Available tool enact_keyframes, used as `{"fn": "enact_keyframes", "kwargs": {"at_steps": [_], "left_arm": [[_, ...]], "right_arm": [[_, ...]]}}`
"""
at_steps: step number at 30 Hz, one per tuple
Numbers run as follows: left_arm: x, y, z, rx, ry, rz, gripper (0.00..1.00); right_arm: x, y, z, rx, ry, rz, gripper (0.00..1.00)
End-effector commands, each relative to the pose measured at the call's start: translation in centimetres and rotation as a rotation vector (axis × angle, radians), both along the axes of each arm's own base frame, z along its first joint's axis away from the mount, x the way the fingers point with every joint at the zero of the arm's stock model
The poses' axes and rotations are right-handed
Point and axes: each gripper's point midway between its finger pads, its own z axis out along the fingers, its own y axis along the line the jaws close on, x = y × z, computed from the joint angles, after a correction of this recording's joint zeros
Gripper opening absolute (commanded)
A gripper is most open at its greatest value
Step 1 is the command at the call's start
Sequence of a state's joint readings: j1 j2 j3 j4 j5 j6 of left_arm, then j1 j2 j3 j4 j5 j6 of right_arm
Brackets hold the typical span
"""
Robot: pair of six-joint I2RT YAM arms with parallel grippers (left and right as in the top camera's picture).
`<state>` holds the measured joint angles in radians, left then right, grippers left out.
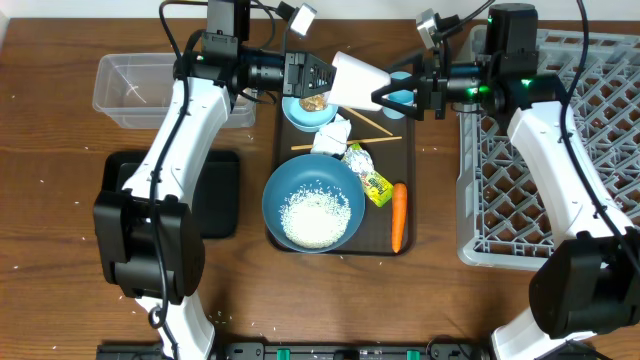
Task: Sort waste into correct bins and load items into the dishwasher rack
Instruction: 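Lift the pink cup and pass it to the right gripper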
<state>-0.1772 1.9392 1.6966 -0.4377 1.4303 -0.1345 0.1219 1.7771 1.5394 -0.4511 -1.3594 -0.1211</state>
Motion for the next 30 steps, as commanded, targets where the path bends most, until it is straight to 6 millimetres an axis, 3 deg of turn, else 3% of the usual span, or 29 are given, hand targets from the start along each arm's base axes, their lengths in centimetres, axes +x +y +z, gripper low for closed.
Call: {"fn": "enact_keyframes", "kwargs": {"at_steps": [1,14,22,28,29,30], "left_arm": [[0.3,0.0,0.0,0.002,-0.006,0.005,0.06],[0.3,0.0,0.0,0.002,-0.006,0.005,0.06],[0.3,0.0,0.0,0.002,-0.006,0.005,0.06],[0.3,0.0,0.0,0.002,-0.006,0.005,0.06],[0.3,0.0,0.0,0.003,-0.006,0.006,0.07],[0.3,0.0,0.0,0.003,-0.006,0.006,0.15]], "right_arm": [[-1.4,1.9,0.7,0.026,-0.016,0.081,0.59],[-2.3,4.2,0.2,-0.004,-0.041,0.108,0.65],[-1.9,3.9,0.0,-0.016,-0.043,0.087,0.51],[-1.4,3.3,0.1,-0.014,-0.058,0.070,0.47],[-1.2,3.1,0.2,-0.013,-0.061,0.064,0.47],[-1.0,2.8,0.2,-0.013,-0.065,0.056,0.45]]}}
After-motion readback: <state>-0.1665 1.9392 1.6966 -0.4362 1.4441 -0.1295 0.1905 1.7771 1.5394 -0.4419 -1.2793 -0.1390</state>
